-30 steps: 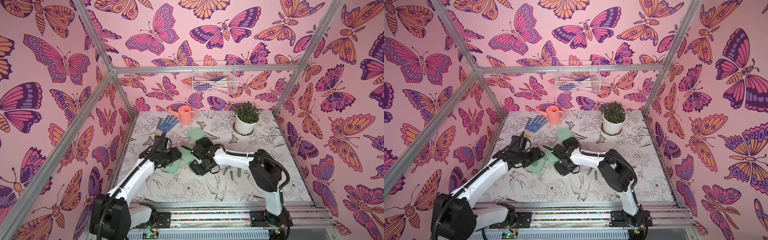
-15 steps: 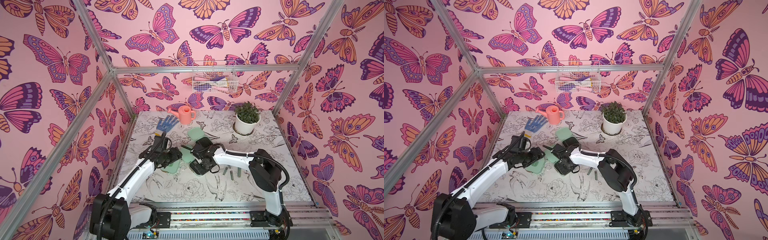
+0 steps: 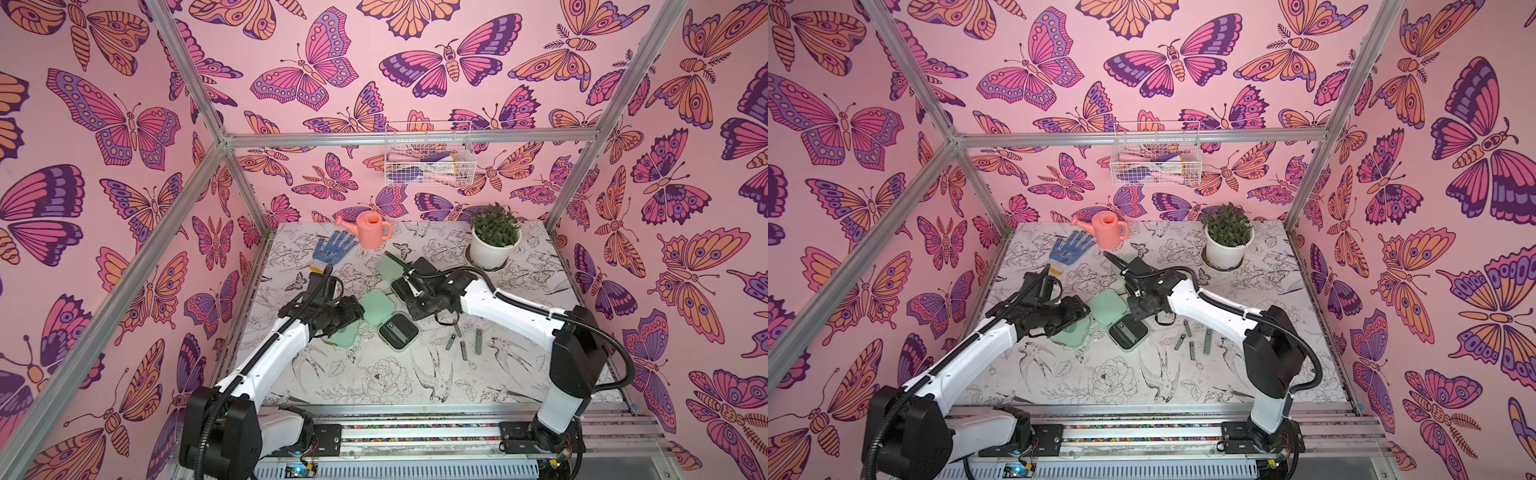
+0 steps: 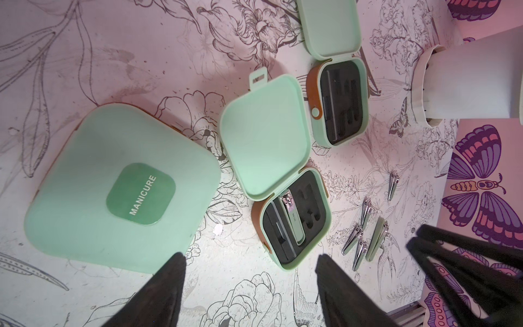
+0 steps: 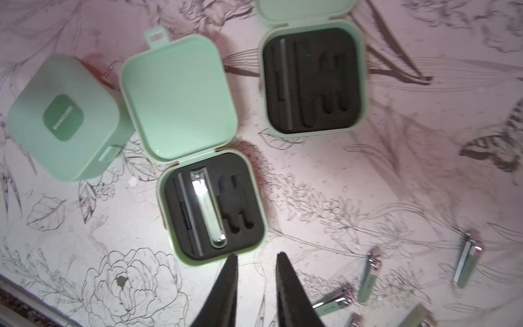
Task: Organize nail clipper sets
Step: Pick up the nail clipper from the center of the board.
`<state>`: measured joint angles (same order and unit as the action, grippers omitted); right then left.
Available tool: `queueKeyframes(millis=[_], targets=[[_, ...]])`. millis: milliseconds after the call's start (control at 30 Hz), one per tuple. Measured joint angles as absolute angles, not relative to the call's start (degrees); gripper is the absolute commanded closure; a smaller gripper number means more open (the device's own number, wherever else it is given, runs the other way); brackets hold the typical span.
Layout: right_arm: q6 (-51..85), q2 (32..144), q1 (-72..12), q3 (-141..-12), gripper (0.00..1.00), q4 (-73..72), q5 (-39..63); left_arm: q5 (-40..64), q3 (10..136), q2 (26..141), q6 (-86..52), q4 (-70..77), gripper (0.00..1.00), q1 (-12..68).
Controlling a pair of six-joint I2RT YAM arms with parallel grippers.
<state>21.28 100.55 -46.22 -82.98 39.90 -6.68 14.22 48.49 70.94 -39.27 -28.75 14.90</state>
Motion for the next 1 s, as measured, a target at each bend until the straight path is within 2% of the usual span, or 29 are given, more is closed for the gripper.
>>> queueKeyframes(millis=[233, 467, 567, 800, 1000], targets=[[20.8, 96.7, -35.7, -74.4, 0.59, 40.4, -8.3, 15.8, 48.5, 71.7, -39.0, -27.4, 0.25, 14.9], [20.6, 96.7, -35.6, -66.8, 0.5, 39.2, -10.1, 17.3, 48.4, 74.2, -38.9, -25.2, 0.25, 14.9], [20.5, 96.7, -35.6, -64.5, 0.51, 37.9, -10.9, 17.7, 48.1, 75.1, -38.7, -24.9, 0.25, 14.9], [20.0, 98.0, -35.2, -62.6, 0.62, 34.5, -10.8, 18.5, 48.1, 77.0, -38.3, -23.6, 0.26, 14.9], [19.4, 99.6, -34.2, -62.0, 0.63, 32.1, -10.2, 18.7, 48.1, 77.8, -38.3, -22.7, 0.26, 14.9]])
